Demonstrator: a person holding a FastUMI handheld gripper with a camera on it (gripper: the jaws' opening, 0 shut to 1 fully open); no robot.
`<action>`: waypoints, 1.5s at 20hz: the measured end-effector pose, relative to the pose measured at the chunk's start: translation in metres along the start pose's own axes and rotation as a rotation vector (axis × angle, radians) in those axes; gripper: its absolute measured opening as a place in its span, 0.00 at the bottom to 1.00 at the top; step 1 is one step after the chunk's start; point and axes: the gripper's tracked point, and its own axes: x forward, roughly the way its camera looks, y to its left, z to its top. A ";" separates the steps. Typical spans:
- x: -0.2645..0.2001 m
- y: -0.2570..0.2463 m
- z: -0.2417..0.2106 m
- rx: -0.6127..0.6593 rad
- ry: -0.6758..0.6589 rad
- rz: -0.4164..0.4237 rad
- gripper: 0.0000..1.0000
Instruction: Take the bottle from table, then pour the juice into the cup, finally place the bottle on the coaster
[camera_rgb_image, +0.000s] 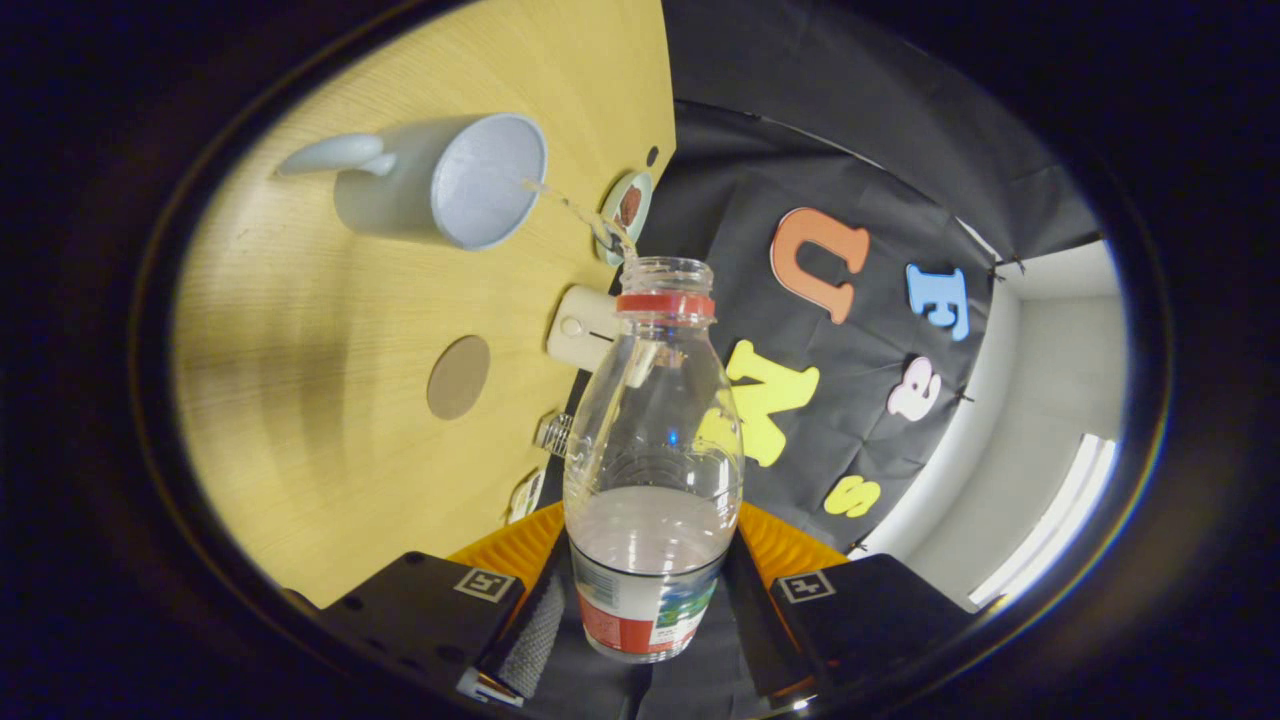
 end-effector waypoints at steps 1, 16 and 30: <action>0.000 0.000 0.000 0.002 0.003 0.001 0.80; 0.001 -0.012 0.006 -0.074 -0.008 -0.027 0.80; -0.001 -0.036 0.008 -0.179 -0.013 -0.054 0.80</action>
